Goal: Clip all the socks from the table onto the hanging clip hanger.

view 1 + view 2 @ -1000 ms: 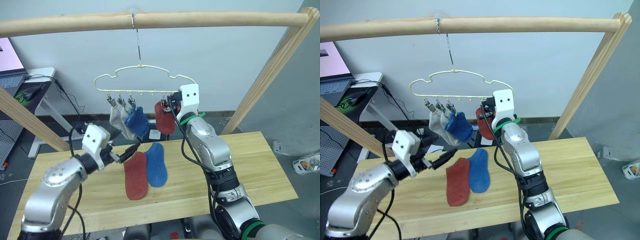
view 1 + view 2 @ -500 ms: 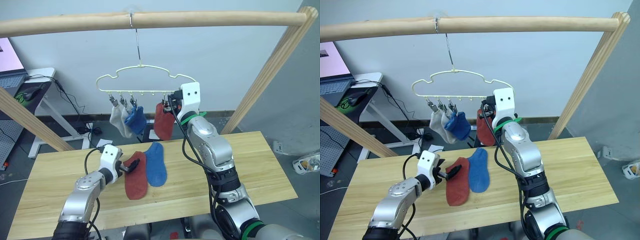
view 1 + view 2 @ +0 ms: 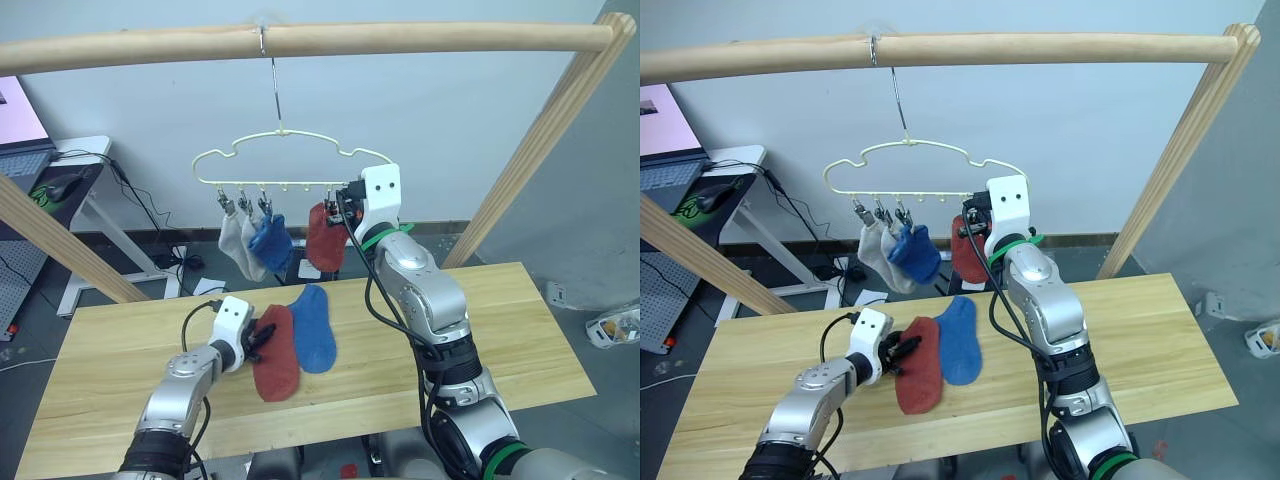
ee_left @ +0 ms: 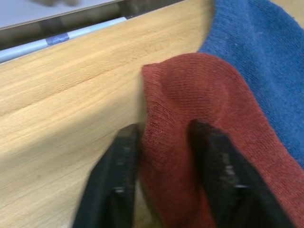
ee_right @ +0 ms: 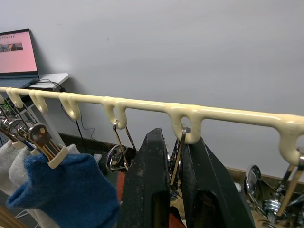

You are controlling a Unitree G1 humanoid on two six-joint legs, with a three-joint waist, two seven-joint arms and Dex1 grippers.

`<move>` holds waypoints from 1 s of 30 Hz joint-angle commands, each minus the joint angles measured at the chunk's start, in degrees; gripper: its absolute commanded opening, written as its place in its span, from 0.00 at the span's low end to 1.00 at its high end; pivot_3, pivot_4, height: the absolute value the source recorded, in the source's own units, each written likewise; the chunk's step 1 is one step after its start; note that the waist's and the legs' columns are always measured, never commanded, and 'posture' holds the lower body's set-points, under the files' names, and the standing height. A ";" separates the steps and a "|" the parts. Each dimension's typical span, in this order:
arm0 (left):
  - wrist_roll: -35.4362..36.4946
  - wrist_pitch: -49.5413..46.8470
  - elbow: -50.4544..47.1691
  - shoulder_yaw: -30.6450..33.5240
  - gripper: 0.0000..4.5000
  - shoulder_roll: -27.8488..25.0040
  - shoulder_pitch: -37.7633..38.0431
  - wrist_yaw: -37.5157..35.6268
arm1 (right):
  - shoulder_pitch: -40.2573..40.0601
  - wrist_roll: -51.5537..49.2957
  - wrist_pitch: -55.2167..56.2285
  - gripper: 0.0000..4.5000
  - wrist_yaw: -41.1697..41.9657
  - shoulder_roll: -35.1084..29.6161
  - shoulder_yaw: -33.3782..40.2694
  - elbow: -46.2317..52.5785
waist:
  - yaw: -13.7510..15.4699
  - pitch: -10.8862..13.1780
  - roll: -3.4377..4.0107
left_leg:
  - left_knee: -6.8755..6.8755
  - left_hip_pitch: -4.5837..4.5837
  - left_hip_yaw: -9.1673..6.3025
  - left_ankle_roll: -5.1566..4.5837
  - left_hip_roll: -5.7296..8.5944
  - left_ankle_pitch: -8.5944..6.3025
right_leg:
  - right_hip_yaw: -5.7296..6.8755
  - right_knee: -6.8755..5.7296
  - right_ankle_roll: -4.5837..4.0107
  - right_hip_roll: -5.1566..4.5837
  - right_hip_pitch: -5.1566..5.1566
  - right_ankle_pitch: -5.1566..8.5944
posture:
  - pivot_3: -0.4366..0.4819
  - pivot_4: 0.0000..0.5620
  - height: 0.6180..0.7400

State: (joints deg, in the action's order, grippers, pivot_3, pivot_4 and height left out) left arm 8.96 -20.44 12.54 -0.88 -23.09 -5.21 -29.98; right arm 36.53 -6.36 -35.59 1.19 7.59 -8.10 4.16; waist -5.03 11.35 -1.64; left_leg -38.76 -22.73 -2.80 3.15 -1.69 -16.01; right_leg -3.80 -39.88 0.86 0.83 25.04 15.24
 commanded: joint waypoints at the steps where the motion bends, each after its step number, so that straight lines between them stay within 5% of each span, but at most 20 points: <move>1: -1.59 0.52 0.88 -1.48 0.15 -0.19 0.66 -0.62 | 0.33 -0.43 0.75 0.00 0.03 1.53 -0.43 3.41 | 0.00 0.00 0.01 | 0.00 0.00 0.01 0.00 0.00 0.00 | -0.01 0.00 0.00 0.00 0.00 0.00 | 0.39 0.38 1.00; 4: -1.79 1.83 0.70 -1.25 0.01 -0.16 0.88 -0.60 | 0.30 -0.43 0.72 0.00 0.03 1.54 -0.46 3.44 | 0.00 0.01 0.01 | 0.00 0.00 0.00 0.00 -0.01 0.00 | -0.02 0.01 0.00 0.00 0.00 0.00 | 0.39 0.38 1.00; 19: 3.88 13.95 -24.32 -0.99 0.01 -0.52 1.93 -8.38 | 0.62 -0.59 0.06 0.00 0.29 0.86 0.14 4.72 | 0.00 0.22 0.09 | 0.07 -0.12 0.00 0.00 -0.04 0.00 | -0.18 0.29 -0.01 -0.01 0.01 -0.01 | 0.39 0.35 1.00; 30: -6.02 25.94 -18.14 -6.84 0.01 3.44 -6.13 -3.87 | 1.88 -2.44 -4.67 0.00 0.05 1.93 1.03 9.74 | -0.19 0.22 0.10 | 0.63 -0.08 0.08 0.00 0.01 0.00 | -0.17 0.72 -0.01 0.02 0.04 -0.02 | 0.37 0.34 1.00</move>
State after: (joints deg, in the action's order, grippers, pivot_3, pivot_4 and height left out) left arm 4.09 3.29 -5.99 -7.27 -19.92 -10.50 -34.84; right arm 36.46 -7.76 -40.79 1.12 7.61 -6.73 9.87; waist -5.22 11.58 -1.54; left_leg -38.07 -22.82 -2.73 3.15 -1.68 -16.01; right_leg -3.97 -39.13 0.84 0.85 25.09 15.21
